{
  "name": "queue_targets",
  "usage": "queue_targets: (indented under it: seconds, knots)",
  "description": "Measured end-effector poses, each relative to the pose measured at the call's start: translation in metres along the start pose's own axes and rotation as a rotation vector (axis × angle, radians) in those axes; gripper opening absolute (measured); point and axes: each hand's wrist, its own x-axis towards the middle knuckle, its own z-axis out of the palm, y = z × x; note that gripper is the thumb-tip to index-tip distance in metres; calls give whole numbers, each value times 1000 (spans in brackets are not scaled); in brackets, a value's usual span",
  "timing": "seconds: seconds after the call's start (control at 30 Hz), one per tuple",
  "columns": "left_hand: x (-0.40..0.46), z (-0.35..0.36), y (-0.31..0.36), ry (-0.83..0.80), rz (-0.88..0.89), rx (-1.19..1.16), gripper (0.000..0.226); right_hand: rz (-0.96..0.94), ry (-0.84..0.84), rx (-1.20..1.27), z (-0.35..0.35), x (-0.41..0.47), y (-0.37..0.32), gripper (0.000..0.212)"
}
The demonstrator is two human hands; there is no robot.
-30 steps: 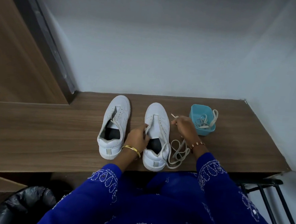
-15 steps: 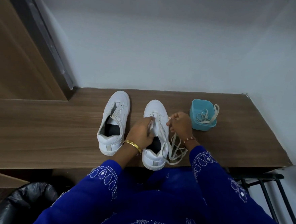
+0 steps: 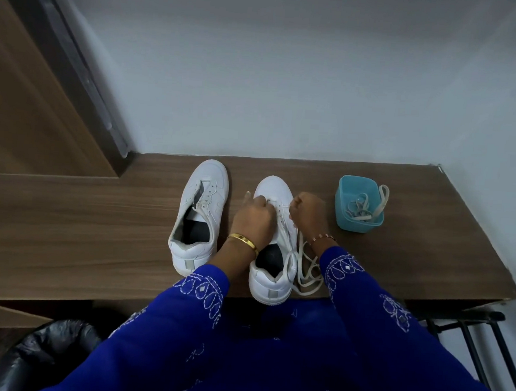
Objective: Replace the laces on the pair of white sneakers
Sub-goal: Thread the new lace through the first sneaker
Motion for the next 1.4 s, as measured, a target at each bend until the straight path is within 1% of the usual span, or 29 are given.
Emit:
queue_targets:
  seconds: [0.07,0.1,0.23,0.3,0.4,0.57,0.63,0.7,0.77,0.87,0.93,1.03,1.1,1.23,1.4]
  knots:
    - [3,0,0,-98,-63,101,36,-36,-3,-19,2,2,0,17]
    - [4,1,-1,-108,-76,99,37,-52,-6,-30,2,3,1,17]
    - [11,6,2,-143,-98,-33,32,-100,-6,-60,4,6,5,18]
    - [12,9,0,-138,-121,-136,32,-124,-4,-59,5,6,6,18]
    - [12,11,-2,-127,-125,-248,38,-132,-3,-39,6,8,7,18]
    - [10,12,-11,-186,-89,-362,49,-153,-45,1,9,11,6,16]
    - [12,12,-14,-218,-77,-358,50,-124,-89,55,12,14,10,15]
    - [15,13,-15,-214,-89,-356,44,-91,-139,139,15,19,14,15]
    - [21,8,-11,-210,-166,-378,36,-68,-177,208,15,21,16,14]
    - [35,-5,-7,-274,-280,-349,32,-45,-209,307,13,22,15,12]
    - [42,-9,-6,-252,-304,-293,29,-53,-234,322,12,23,16,11]
    - [42,-2,-2,-143,-343,-178,24,-96,-273,297,11,23,14,10]
    - [40,4,1,-118,-370,-161,23,-109,-274,319,10,21,13,9]
    - [46,7,-2,-132,-376,-152,23,-72,-270,384,11,19,15,10]
    - [49,12,-7,-146,-396,-159,24,-38,-253,406,10,17,14,10]
